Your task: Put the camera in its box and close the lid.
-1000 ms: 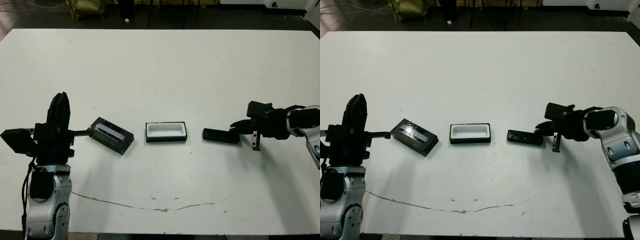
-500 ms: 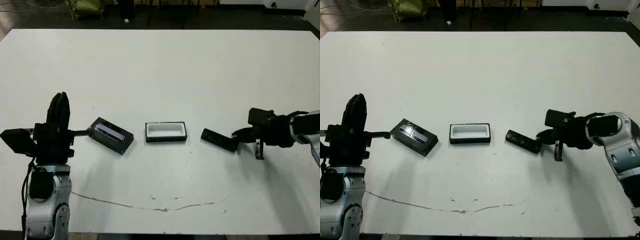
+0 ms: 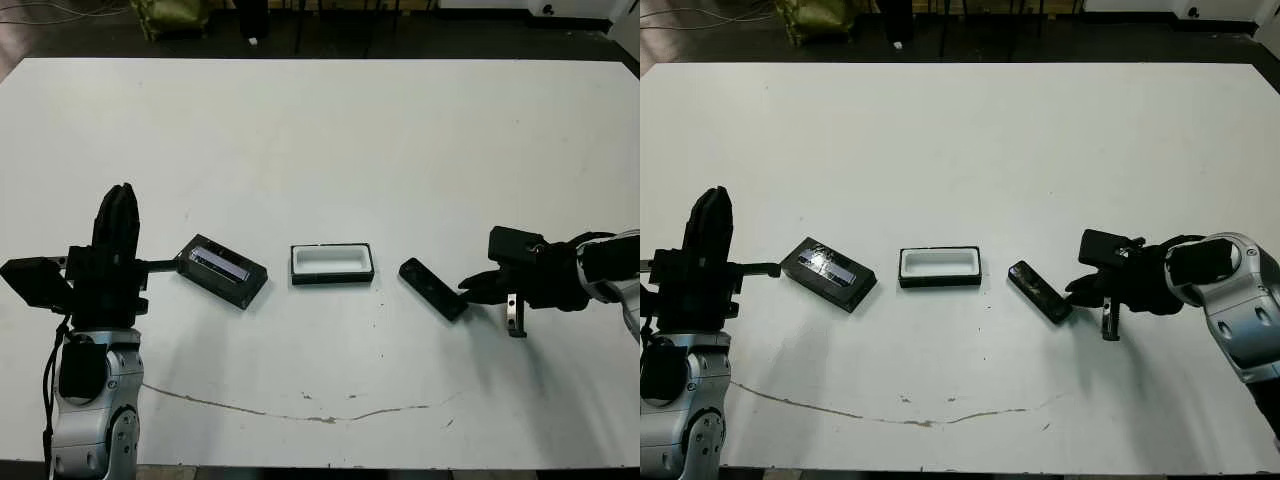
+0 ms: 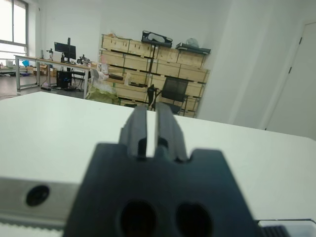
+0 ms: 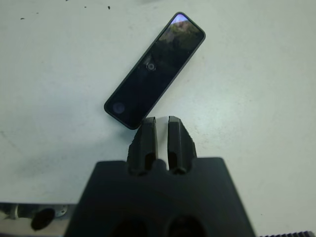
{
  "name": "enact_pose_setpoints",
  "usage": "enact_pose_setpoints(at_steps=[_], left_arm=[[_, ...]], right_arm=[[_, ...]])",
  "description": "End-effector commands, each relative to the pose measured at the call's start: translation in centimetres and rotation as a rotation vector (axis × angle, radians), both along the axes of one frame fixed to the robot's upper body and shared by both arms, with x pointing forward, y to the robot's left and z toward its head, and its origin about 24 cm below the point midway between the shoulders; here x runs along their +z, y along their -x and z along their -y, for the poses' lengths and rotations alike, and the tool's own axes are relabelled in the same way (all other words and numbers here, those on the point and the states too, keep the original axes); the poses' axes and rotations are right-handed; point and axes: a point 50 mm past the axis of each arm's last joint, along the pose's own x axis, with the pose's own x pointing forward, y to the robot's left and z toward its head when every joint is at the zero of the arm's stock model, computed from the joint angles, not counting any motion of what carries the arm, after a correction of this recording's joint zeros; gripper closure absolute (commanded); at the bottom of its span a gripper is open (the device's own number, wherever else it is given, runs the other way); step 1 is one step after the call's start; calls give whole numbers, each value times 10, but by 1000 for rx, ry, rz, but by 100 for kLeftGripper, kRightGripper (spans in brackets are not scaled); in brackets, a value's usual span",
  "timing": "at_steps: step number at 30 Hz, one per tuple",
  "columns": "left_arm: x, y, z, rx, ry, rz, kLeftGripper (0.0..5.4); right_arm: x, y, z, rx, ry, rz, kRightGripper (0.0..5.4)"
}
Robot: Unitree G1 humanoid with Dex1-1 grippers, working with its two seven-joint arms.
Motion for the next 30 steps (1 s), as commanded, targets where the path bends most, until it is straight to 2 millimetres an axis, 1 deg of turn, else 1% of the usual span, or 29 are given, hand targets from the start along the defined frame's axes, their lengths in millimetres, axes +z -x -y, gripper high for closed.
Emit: enact_pose_setpoints(at_steps=[1,5,8,12,15,19,21,23,25,27,30], left_arm=[[-7,2,-1,10,4,-43,537],[-7,2,-2,7,1,-37,537],[-7,2,-3,9,-4,-36,537],[-7,2,-2,7,4,-39,537],[-7,3,-2,8,6,-41,537],[-7,3,-1,8,3,-40,537],[-8,2,-1,4,9,-40,537],[-8,2,-1,0,12,-41,537],[-8,2,0,1,12,-44,537],[-9,3,0,7,5,-48,537],[-9,3,0,4,5,-47,537]], right_arm=[[-5,-2,7,-40,29,71,540],[-16,-10,18,-130,31,220,540],[-16,-13,25,-204,24,328,540],[-11,-13,29,-284,51,473,540],[-6,-13,29,-354,-6,535,540],[8,-3,12,-382,-263,574,540],[15,4,0,-389,-433,546,540],[21,11,-9,-400,-544,508,540],[27,19,-20,-387,-606,500,540],[33,28,-29,-381,-625,504,540],[35,40,-38,-389,-646,516,540]])
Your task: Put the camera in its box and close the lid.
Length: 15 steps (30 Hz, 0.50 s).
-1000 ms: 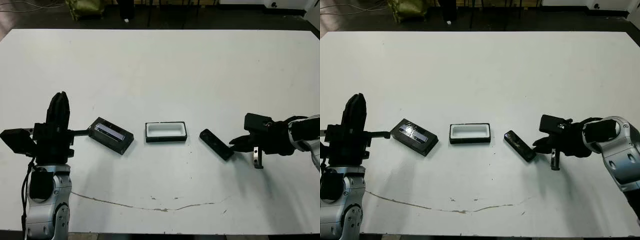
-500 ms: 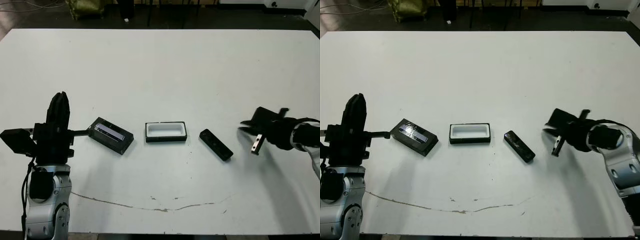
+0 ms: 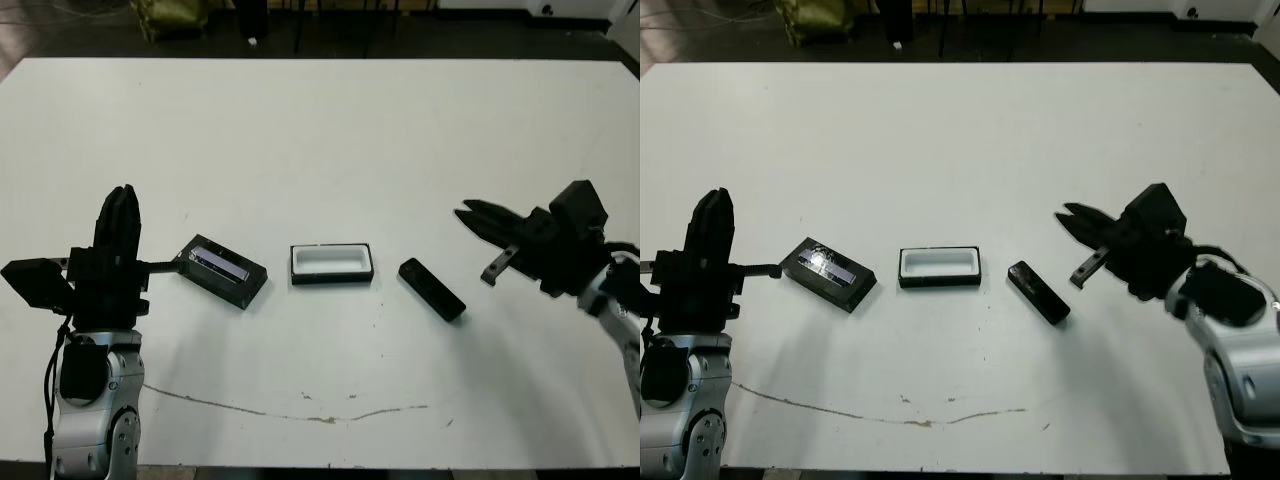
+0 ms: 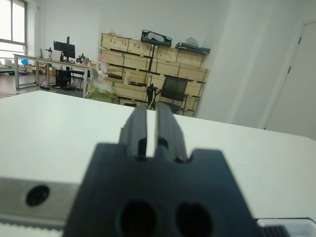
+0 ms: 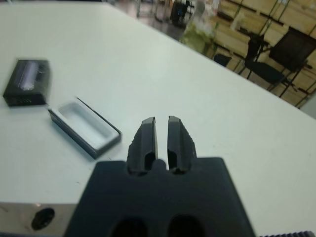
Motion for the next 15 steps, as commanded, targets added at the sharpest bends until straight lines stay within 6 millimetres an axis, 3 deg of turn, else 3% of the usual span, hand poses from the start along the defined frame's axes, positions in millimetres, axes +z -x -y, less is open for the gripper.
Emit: enact_pose_setpoints(at_steps=[1,7,15], left_arm=[[-8,3,-2,8,6,-42,537],[-7,4,-1,9,7,-43,539],[-7,4,-1,14,-1,-44,540]], right_arm=[[-6,11,-4,-27,-26,-29,540],[-17,20,-1,-75,-14,-50,531],[-34,26,0,-63,-1,-106,371]])
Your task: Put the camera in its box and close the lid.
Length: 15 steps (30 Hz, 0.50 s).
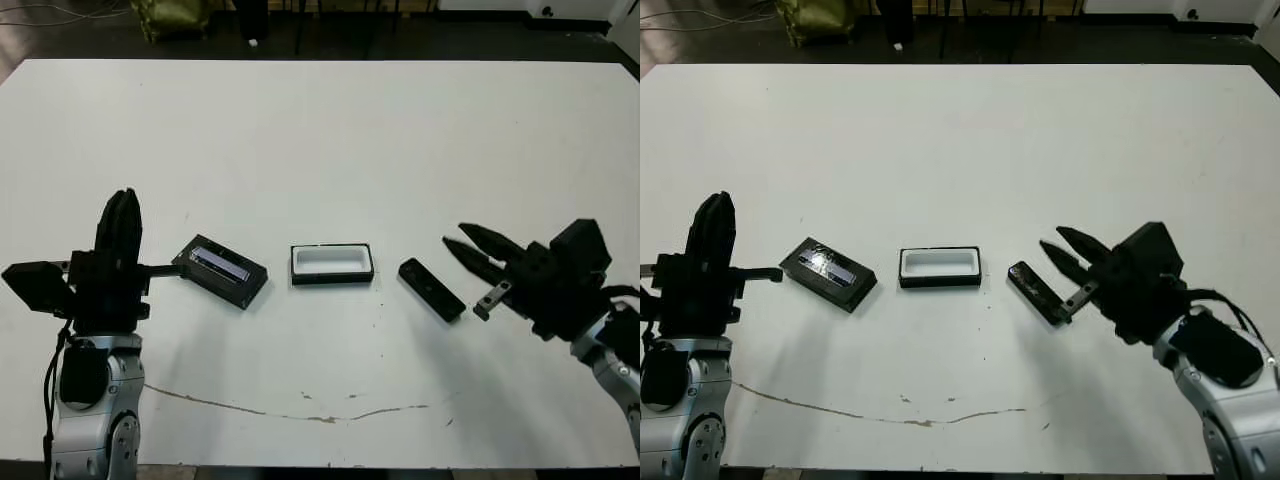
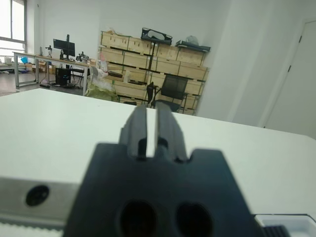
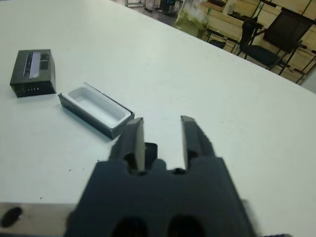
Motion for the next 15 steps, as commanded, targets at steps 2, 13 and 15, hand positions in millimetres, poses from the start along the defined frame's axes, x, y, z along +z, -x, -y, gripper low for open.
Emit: enact_pose_setpoints(at_steps=[2,13,15], left_arm=[[-6,2,-1,14,0,-40,540],[-6,2,0,3,11,-44,540],[-7,2,0,5,9,-43,540]], right_arm=[[-11,3,1,18,3,-50,326],[-15,3,0,62,3,-76,82],[-16,3,0,65,6,-75,39]])
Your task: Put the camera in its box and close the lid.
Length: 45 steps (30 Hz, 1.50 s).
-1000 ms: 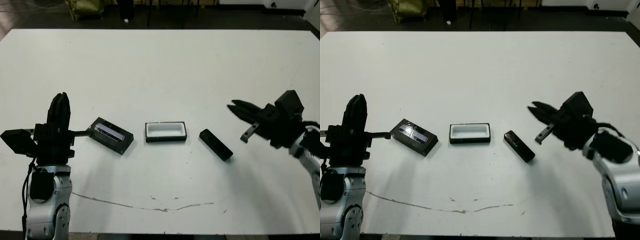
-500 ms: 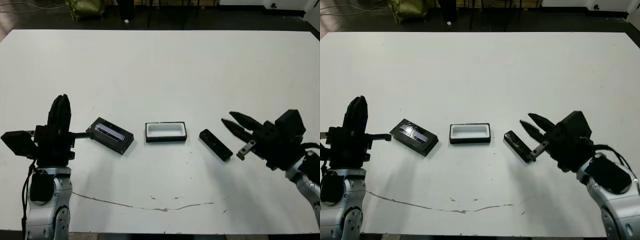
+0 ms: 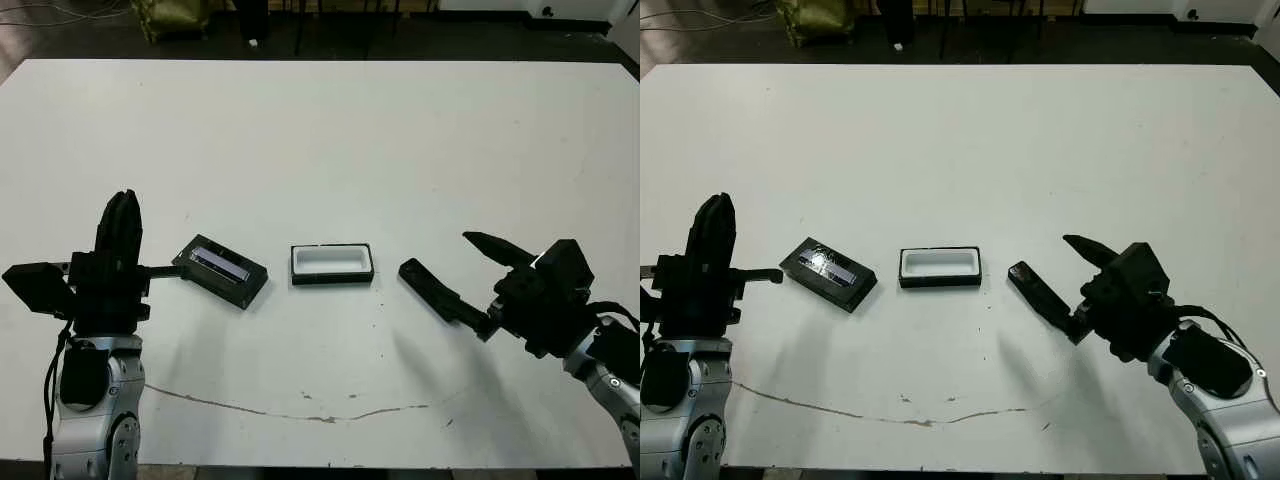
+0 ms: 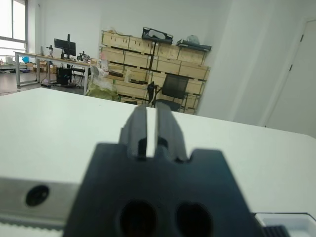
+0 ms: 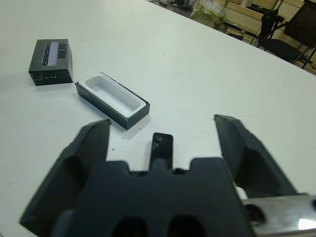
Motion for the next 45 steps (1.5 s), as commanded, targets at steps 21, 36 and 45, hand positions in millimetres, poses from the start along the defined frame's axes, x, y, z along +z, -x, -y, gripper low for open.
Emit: enact_pose_setpoints(at_steps=[21,36,45], left_arm=[[-5,1,0,12,-2,-40,540],[-6,1,0,12,-8,-36,540],[-6,2,0,13,-7,-37,540]], right_arm=[[-25,-3,8,-13,-2,-128,1],[-44,-4,14,-21,-1,-180,1],[-54,-1,15,-30,-9,-205,1]])
